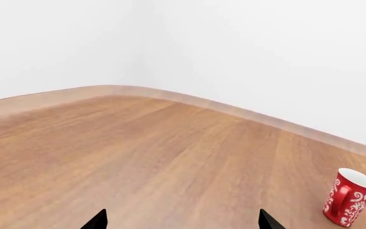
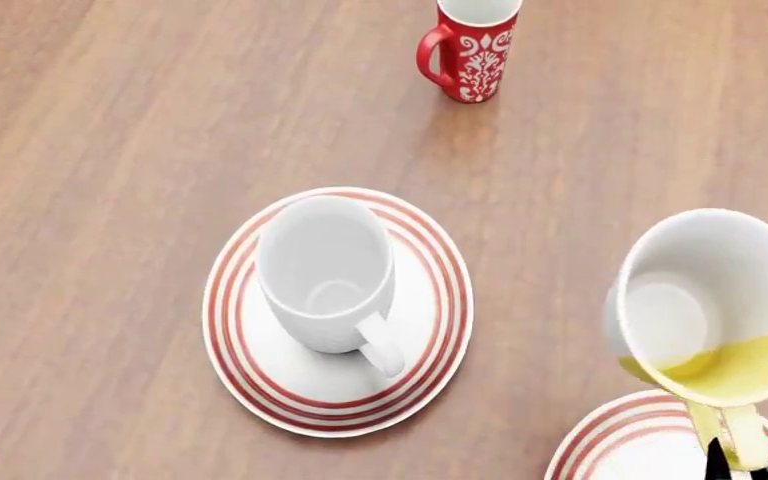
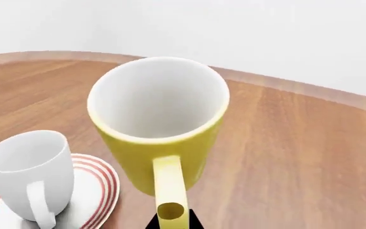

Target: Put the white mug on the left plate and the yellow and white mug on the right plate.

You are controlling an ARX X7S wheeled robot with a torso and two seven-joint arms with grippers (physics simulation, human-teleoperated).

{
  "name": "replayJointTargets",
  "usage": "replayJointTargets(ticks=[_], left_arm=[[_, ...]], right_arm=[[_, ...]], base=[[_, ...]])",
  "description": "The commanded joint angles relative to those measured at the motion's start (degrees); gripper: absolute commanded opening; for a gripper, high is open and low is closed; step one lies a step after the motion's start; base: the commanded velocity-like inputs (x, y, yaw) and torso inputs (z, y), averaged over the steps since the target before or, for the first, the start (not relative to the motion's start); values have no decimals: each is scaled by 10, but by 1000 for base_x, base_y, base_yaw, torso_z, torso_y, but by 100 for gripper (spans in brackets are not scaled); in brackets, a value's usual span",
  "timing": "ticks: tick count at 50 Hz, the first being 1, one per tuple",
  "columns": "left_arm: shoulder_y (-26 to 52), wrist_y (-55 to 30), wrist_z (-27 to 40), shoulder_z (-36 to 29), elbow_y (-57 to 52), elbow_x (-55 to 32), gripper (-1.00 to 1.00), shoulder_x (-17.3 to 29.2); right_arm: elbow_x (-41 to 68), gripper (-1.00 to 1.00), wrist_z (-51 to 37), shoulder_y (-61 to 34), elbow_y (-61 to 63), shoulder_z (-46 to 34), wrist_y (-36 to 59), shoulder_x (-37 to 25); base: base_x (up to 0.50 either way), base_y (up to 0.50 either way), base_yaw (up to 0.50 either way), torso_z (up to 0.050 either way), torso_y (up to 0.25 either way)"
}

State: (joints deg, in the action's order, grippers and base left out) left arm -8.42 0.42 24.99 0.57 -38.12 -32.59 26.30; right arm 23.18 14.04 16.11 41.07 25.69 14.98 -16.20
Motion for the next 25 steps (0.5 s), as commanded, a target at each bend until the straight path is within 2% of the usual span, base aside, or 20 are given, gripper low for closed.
replayJointTargets(ticks=[1,25], left_arm=[[-2,4,0,0,0,2,100,0],[6,5,0,-7,10,4,100,-1]], right_arm=[[-9,-100,10,77,41,26,-6,-6],[29,-100,31,162,58,73,-4,-3]], base=[[0,0,0,0,0],[0,0,0,0,0]])
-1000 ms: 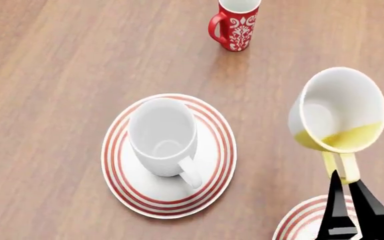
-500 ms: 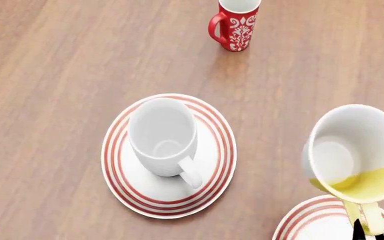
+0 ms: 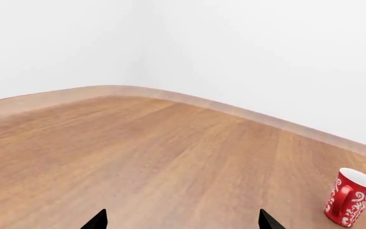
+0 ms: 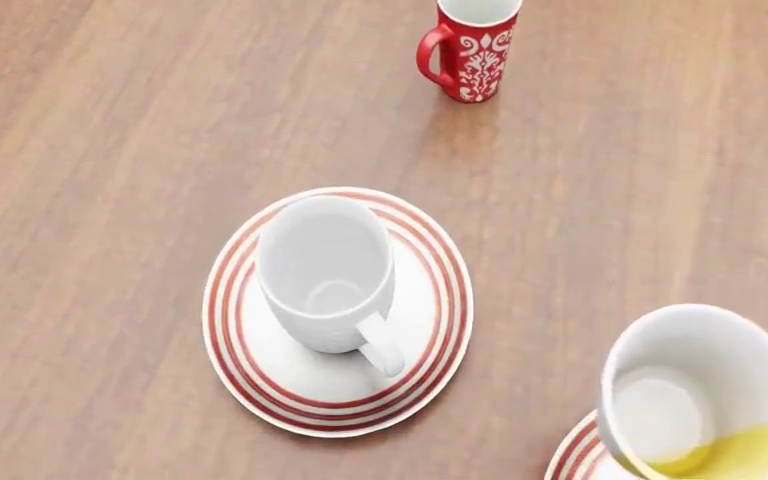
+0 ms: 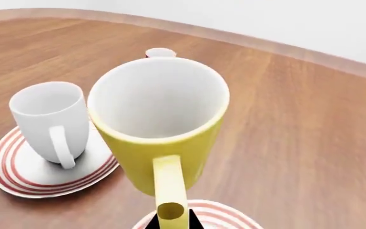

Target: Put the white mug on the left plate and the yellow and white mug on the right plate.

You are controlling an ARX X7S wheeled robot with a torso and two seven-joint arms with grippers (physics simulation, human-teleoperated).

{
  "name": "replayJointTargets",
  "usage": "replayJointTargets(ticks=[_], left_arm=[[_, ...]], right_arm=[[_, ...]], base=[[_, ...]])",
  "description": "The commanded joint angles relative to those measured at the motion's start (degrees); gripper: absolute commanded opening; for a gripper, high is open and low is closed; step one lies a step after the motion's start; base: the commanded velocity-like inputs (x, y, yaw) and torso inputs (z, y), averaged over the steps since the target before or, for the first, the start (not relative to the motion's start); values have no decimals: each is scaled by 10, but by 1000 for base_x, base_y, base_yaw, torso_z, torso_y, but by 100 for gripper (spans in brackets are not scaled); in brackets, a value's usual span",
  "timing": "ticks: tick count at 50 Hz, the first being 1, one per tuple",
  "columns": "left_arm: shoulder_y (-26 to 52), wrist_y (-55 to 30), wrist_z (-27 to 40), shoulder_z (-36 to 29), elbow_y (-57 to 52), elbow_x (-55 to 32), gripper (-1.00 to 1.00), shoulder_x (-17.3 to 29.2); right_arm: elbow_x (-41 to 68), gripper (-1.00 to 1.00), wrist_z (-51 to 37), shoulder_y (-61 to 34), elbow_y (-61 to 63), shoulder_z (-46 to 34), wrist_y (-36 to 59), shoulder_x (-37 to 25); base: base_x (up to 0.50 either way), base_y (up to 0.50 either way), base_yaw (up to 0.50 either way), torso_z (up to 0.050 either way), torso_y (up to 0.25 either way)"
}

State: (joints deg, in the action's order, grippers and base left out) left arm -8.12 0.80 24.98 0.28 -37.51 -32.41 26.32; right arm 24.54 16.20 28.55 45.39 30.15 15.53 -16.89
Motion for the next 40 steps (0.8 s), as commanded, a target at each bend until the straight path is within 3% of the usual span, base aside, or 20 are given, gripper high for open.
replayJointTargets(ticks=[1,25,40], left_arm=[[4,0,0,-4,4,3,100,-1],[3,2,-2,-11,8,7,100,0],[8,-1,2,-11,6,4,100,4]], right_arm=[[17,-100,9,40,16,31,-10,4],[19,-100,44,122,18,83,-60,39],[13,-100,55,112,4,75,-63,46]], base=[[0,0,0,0,0],[0,0,0,0,0],[0,0,0,0,0]])
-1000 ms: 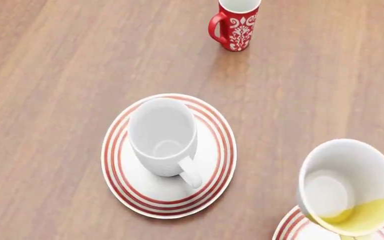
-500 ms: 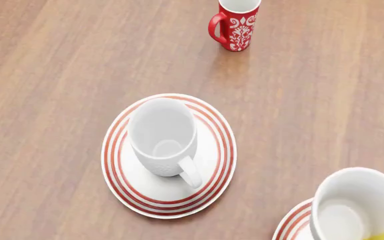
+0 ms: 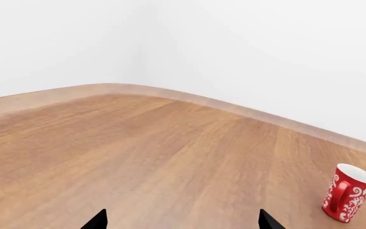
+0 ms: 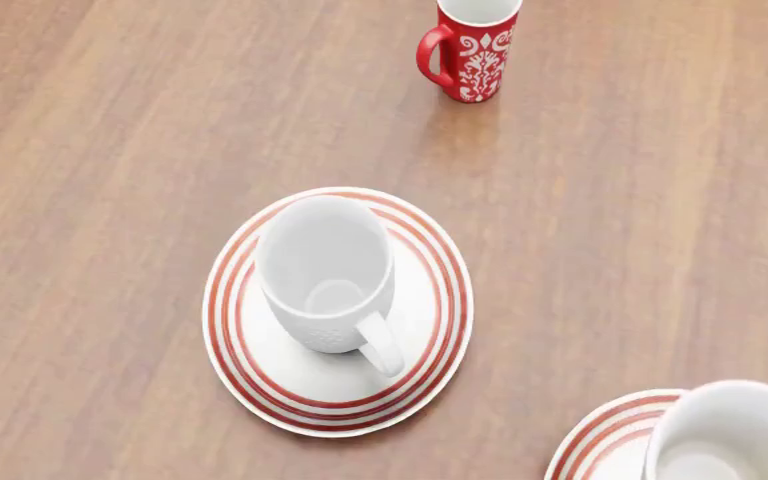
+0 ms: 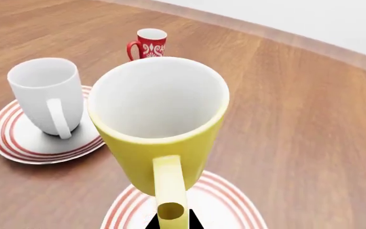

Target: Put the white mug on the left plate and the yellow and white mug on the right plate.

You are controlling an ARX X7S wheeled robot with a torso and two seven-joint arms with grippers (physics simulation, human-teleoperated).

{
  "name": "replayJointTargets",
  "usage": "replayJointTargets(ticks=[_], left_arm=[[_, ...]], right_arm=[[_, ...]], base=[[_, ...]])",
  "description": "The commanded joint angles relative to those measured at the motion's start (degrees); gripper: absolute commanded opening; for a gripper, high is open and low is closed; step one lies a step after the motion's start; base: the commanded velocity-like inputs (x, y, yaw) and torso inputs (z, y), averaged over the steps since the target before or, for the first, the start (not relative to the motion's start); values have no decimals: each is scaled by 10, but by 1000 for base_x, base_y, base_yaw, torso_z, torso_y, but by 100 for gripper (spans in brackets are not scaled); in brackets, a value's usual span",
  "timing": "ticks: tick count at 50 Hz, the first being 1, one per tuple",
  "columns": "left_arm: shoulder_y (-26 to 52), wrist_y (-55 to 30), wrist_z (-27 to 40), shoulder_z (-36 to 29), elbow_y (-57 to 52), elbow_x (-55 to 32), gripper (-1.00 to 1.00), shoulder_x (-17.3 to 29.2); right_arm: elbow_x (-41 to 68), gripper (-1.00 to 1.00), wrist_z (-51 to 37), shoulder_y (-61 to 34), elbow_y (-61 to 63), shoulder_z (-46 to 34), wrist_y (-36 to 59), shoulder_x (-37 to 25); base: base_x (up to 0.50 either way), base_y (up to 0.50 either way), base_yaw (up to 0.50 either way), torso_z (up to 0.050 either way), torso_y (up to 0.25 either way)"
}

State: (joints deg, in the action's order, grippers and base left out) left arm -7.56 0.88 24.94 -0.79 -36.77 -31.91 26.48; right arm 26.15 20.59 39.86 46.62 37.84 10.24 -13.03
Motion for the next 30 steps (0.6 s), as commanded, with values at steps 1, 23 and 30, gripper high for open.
replayJointTargets(ticks=[1,23,30], left_arm=[[2,-2,2,-1,-3,-1,100,3],[1,-4,8,1,-6,-4,100,6],[2,-4,7,-2,-5,-3,100,6]], right_arm=[[-6,-100,11,-6,-14,-7,-9,7],[-15,-100,19,-39,-93,-27,-20,7],[-8,-100,20,-27,-87,-13,-23,10]], base=[[0,0,0,0,0],[0,0,0,0,0],[0,0,0,0,0]])
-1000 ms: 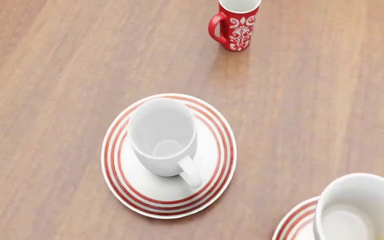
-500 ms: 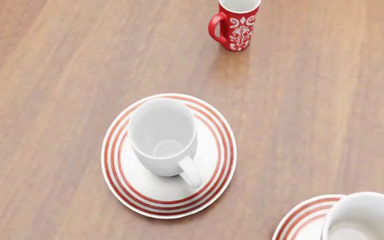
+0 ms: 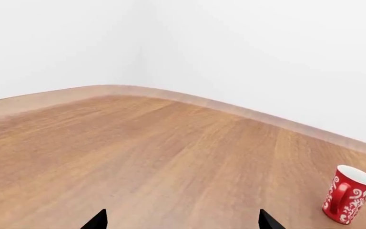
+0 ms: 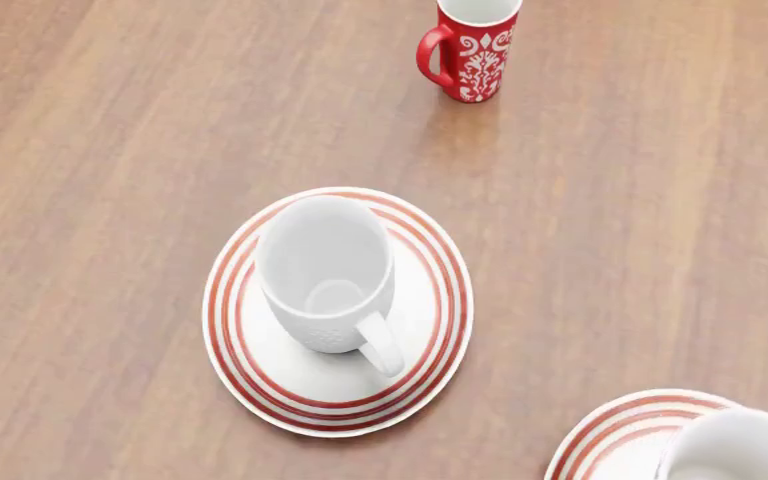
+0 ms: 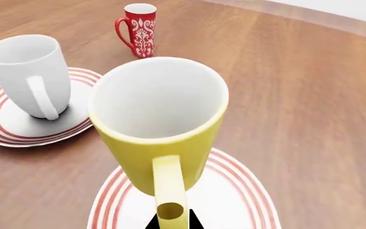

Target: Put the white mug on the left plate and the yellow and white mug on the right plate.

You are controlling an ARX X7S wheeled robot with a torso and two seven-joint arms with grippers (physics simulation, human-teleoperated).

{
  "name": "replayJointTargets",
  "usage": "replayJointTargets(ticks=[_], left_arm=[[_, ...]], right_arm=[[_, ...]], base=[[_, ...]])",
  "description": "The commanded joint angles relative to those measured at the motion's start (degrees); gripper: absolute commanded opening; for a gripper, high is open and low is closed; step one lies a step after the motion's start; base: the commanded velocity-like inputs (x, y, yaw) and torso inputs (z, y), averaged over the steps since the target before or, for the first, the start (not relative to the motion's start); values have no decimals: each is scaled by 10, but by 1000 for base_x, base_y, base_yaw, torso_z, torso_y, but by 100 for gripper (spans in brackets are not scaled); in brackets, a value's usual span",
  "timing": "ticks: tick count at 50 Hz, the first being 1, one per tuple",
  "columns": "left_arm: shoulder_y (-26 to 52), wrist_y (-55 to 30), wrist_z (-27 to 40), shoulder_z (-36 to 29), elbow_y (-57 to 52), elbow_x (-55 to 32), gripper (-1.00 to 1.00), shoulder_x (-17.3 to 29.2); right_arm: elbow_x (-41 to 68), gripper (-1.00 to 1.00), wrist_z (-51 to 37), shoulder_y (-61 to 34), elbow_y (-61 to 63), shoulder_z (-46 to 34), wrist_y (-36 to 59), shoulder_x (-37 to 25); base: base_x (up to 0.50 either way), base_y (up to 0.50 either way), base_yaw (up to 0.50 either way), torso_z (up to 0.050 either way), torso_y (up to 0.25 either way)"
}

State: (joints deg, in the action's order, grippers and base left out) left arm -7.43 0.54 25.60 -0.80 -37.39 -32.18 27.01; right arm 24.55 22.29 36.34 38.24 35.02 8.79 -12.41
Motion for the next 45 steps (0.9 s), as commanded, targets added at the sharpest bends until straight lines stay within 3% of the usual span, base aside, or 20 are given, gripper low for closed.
replayJointTargets(ticks=[1,45], left_arm=[[1,0,1,-2,3,1,100,0],[3,2,5,-2,0,-3,100,5]], right_arm=[[8,-100,4,10,-4,16,-11,5],[-14,-100,10,-67,-128,-43,-12,-6]], base=[[0,0,0,0,0],[0,0,0,0,0]])
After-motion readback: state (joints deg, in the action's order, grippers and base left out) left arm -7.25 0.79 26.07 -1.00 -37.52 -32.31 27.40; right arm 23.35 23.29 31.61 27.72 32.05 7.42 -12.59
